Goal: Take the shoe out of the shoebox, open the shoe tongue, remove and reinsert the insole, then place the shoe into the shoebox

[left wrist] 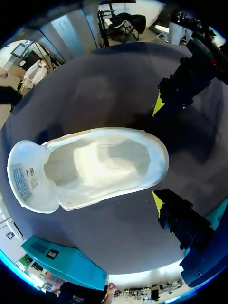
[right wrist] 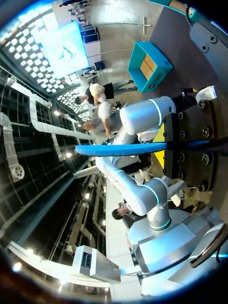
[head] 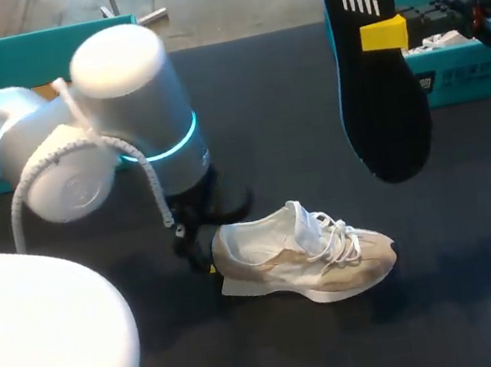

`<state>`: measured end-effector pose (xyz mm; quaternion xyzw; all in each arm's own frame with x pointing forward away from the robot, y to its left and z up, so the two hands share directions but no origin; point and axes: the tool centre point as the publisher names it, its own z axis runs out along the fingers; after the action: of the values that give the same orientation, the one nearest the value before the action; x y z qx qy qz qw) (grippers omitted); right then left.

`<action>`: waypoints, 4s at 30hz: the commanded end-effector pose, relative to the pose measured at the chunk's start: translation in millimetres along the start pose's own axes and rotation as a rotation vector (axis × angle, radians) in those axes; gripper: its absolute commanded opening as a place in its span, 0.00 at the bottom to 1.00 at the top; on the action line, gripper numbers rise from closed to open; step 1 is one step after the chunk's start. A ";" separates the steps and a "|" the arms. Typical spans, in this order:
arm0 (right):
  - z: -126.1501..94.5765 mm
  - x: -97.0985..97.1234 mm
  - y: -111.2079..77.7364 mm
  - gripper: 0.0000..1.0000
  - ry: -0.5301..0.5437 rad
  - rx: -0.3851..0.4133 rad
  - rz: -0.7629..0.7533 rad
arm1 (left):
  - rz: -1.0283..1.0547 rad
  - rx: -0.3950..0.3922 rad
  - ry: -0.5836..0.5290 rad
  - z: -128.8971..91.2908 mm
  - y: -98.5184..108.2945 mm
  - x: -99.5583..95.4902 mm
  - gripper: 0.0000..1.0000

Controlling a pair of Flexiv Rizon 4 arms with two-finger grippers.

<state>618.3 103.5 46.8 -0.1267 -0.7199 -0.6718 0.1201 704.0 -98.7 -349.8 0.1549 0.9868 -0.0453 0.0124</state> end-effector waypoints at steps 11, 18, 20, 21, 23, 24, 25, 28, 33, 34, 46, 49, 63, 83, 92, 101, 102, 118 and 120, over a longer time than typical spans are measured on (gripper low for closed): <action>2.8 -2.7 1.1 0.00 0.001 0.004 0.002 | 0.005 0.014 -0.071 -26.3 -29.1 -21.7 1.00; 2.8 -2.7 1.1 0.00 0.001 0.004 0.002 | 0.013 0.035 -0.044 -15.1 -59.1 -47.4 1.00; 2.8 -2.7 1.1 0.00 0.001 0.004 0.002 | 0.015 0.036 -0.040 -9.3 -66.3 -52.2 1.00; 2.8 -2.7 1.1 0.00 0.001 0.004 0.002 | 0.015 0.038 -0.028 -4.7 -71.3 -55.9 1.00; 2.8 -2.7 1.1 0.00 0.001 0.004 0.002 | 0.012 0.031 -0.022 3.3 -77.0 -62.2 1.00; 2.8 -2.7 1.1 0.00 0.001 0.004 0.002 | 0.009 0.032 -0.015 5.6 -79.8 -64.3 1.00; 2.8 -2.7 1.1 0.00 0.001 0.004 0.002 | 0.010 0.031 -0.014 7.2 -81.5 -65.6 1.00; 2.8 -2.7 1.1 0.00 0.001 0.004 0.002 | 0.005 0.035 -0.009 10.6 -88.7 -70.3 1.00; 2.8 -2.7 1.1 0.00 0.001 0.004 0.002 | -0.001 0.032 0.004 19.4 -94.3 -71.8 1.00; 2.8 -2.7 1.1 0.00 0.001 0.004 0.002 | -0.006 0.028 0.008 24.0 -94.6 -72.4 1.00; 2.8 -2.7 1.1 0.00 0.001 0.004 0.002 | -0.046 0.029 0.045 40.1 -91.8 -67.6 0.86; 2.8 -2.7 1.1 0.00 0.001 0.004 0.002 | -0.055 0.033 0.050 42.9 -91.2 -66.4 0.67; 2.8 -2.7 1.1 0.00 0.001 0.004 0.002 | -0.055 0.042 0.035 40.9 -90.7 -58.4 0.00; 2.8 -2.7 1.1 0.00 0.001 0.004 0.002 | 0.323 0.171 -0.110 -37.5 -79.4 -52.6 0.00; 2.8 -2.7 1.1 0.00 0.001 0.004 0.002 | 0.636 0.166 -0.147 -56.5 -73.8 -46.9 0.00; 2.8 -2.7 1.1 0.00 0.001 0.004 0.002 | 0.650 0.121 -0.241 -59.8 -78.6 -45.1 0.00; 2.8 -2.7 1.1 0.00 0.001 0.004 0.002 | 0.650 0.121 -0.241 -59.8 -78.6 -45.1 0.00; 2.8 -2.7 1.1 0.00 0.001 0.004 0.002 | 1.045 0.142 -0.280 -66.6 -74.5 -33.0 0.00; 2.8 -2.7 1.1 0.00 0.001 0.004 0.002 | 1.121 0.142 -0.276 -67.1 -76.0 -26.7 0.00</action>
<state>618.6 103.4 47.0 -0.1267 -0.7201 -0.6715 0.1203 710.3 -185.8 -278.6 0.5849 0.7897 -0.1098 0.1487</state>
